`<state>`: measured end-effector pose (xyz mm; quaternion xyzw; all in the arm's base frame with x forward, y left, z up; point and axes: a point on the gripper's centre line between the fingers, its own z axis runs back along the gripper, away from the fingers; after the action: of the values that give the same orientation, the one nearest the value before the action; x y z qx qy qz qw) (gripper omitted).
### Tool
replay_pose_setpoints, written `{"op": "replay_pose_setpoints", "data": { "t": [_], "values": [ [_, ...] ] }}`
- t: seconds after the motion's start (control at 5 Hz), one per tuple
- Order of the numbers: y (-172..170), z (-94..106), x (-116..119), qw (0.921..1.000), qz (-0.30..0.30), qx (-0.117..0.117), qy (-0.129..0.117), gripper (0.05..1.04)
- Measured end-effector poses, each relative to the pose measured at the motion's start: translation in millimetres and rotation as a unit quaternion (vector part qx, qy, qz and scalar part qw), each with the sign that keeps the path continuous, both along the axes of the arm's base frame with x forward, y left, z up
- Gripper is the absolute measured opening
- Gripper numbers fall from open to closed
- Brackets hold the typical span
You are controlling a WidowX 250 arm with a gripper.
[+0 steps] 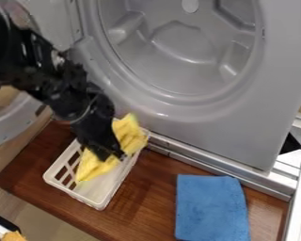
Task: Take the yellow towel from the washing machine and place it the basket
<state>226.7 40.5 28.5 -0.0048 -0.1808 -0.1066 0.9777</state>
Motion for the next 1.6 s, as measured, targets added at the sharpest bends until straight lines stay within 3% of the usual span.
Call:
{"op": "replay_pose_setpoints", "data": {
  "t": [0.4,0.8,1.0,1.4,1.6],
  "values": [
    [14,-33.7,1,0.9983,0.033,0.010,0.048,0.056],
    [17,-58.9,4,0.9951,0.054,0.000,0.083,0.081],
    [15,-59.7,10,0.9949,0.055,-0.014,0.084,0.239],
    [14,-54.1,14,0.9941,0.059,-0.020,0.089,0.826],
    [11,-45.8,16,0.9951,0.051,-0.030,0.080,1.008]
  ]
}}
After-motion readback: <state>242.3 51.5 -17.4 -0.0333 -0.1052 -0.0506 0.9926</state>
